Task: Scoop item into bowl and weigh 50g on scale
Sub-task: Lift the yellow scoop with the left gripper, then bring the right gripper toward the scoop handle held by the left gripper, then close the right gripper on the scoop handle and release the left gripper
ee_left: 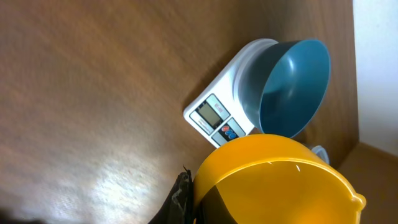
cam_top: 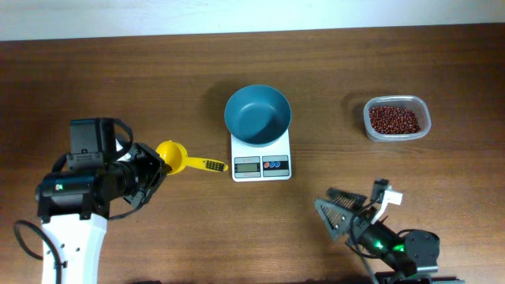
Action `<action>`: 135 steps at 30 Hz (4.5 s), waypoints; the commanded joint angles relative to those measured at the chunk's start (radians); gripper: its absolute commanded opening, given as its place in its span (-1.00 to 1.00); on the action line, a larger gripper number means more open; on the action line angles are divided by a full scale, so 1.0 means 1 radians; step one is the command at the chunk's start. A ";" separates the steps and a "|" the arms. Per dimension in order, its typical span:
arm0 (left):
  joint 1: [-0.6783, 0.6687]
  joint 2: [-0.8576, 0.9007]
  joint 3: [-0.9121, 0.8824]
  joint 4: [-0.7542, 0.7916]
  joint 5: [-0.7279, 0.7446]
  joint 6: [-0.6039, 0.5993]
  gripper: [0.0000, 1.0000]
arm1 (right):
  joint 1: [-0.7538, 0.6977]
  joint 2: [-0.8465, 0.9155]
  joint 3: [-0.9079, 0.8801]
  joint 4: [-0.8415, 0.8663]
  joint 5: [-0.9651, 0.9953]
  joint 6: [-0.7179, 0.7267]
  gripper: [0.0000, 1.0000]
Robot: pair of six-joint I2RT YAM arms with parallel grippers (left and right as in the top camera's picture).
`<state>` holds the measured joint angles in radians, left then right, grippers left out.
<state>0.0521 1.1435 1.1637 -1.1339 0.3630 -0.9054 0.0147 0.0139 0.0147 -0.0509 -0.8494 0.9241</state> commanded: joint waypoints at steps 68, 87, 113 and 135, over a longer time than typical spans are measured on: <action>-0.336 0.003 0.009 0.154 -0.082 -0.202 -1.00 | 0.237 0.557 0.711 -0.495 0.115 -0.335 0.75; -0.465 0.003 0.009 0.206 -0.185 -0.287 -1.00 | 0.512 0.836 0.711 -0.163 0.260 -0.260 0.22; -0.555 0.003 0.009 0.206 -0.233 -0.287 -1.00 | 0.516 0.875 0.711 -0.065 0.142 -0.227 -0.34; -0.555 0.003 0.009 0.193 -0.229 -0.287 -1.00 | 0.516 0.875 0.711 -0.064 0.154 -0.227 -0.70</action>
<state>-0.4984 1.1454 1.1633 -0.9340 0.1452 -1.1797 0.5217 0.8894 0.7055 -0.1230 -0.6891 0.7036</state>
